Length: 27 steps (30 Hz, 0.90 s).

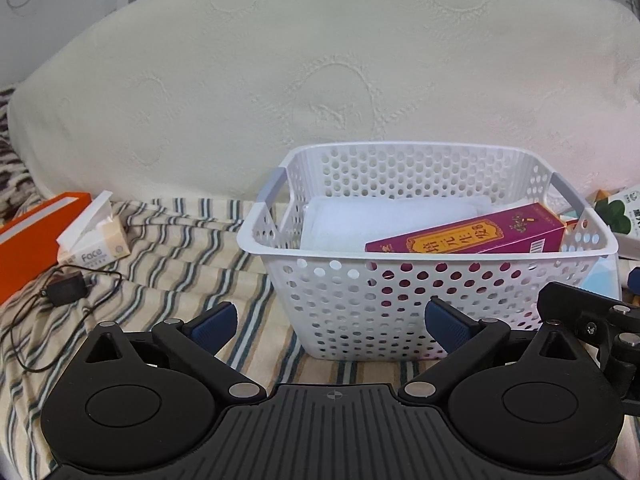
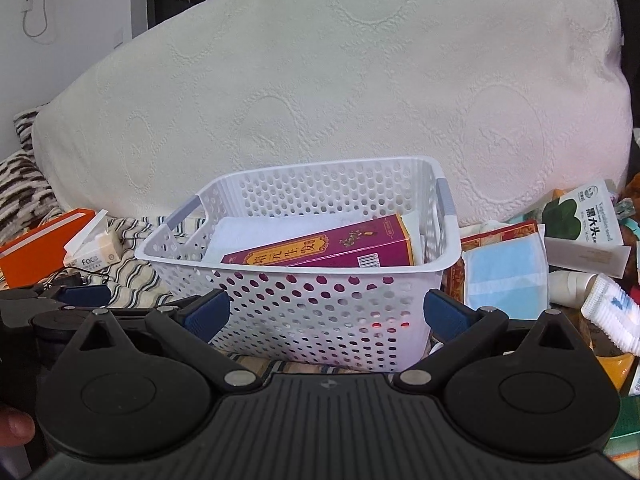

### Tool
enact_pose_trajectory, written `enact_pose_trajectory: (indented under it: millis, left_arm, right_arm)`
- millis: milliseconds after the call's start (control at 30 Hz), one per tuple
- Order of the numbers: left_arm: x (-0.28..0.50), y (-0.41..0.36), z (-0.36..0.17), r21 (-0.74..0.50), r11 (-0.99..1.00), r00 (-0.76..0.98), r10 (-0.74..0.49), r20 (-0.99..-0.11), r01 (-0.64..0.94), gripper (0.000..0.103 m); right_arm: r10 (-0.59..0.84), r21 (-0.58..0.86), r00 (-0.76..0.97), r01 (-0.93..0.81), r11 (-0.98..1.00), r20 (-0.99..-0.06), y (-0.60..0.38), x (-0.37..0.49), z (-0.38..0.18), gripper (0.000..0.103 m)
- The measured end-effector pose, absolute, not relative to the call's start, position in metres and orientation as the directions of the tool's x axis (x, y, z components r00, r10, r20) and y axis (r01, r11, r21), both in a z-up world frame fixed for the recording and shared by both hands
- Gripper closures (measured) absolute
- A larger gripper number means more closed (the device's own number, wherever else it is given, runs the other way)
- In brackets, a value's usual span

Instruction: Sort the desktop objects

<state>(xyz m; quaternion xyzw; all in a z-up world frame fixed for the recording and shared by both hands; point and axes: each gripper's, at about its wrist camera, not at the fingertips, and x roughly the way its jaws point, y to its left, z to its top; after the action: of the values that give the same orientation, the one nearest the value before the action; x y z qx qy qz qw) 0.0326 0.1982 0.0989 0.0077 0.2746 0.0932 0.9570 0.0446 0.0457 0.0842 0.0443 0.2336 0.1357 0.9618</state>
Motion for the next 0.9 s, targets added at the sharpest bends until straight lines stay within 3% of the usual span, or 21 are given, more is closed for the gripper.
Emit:
enact_pose_trajectory:
  millis: [900]
  left_arm:
    - [0.041, 0.211, 0.094, 0.032, 0.977, 0.818, 0.195, -0.541, -0.212, 0.000]
  right_arm:
    - [0.250, 0.135, 0.859, -0.212, 0.968, -0.446, 0.049, 0.045, 0.079, 0.001]
